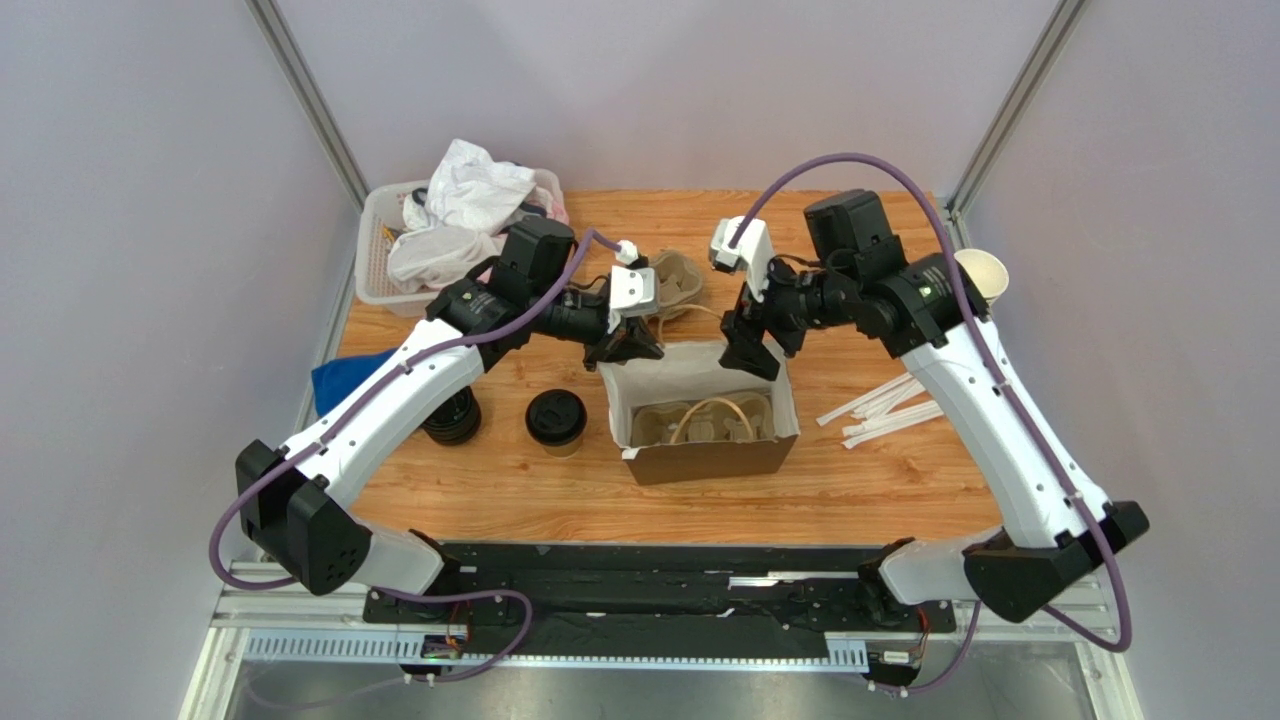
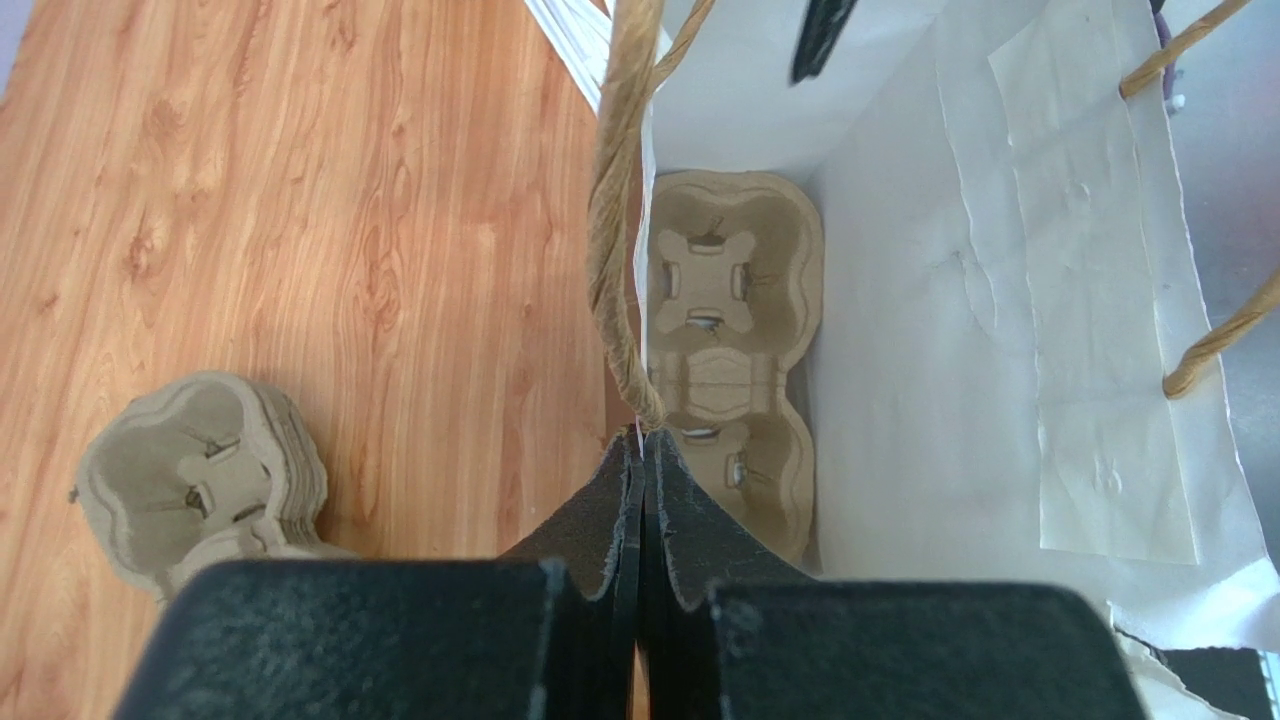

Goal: Pack the takeout coffee

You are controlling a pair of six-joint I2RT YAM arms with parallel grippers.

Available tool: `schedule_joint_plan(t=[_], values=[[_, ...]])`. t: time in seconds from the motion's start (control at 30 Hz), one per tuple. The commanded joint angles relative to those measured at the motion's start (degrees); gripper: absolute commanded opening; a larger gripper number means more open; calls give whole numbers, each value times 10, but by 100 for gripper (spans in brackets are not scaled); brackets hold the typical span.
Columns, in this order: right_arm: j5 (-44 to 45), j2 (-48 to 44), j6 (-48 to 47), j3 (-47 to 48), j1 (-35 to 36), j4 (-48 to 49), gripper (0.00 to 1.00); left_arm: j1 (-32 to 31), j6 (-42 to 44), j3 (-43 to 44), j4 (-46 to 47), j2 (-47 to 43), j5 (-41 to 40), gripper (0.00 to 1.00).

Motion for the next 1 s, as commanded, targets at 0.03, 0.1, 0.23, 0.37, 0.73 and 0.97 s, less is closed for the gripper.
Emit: schedule_joint_plan(t=[0.03, 0.1, 0.23, 0.37, 0.73, 0.97], values=[[-18, -22, -19, -13, 12, 38, 72, -4, 33, 15, 20, -13, 35, 0], [-15, -9, -21, -10, 20, 39, 61, -4, 39, 17, 19, -8, 35, 0], [8, 8, -37, -23, 25, 45, 45, -4, 52, 23, 13, -5, 31, 0], [11, 19, -41, -18, 26, 38, 30, -4, 46, 21, 12, -9, 26, 1], [74, -31, 6, -34, 28, 127, 0, 117, -157, -53, 49, -144, -60, 64], [124, -100, 7, -128, 51, 200, 0, 154, -83, -145, -52, -214, -175, 75]])
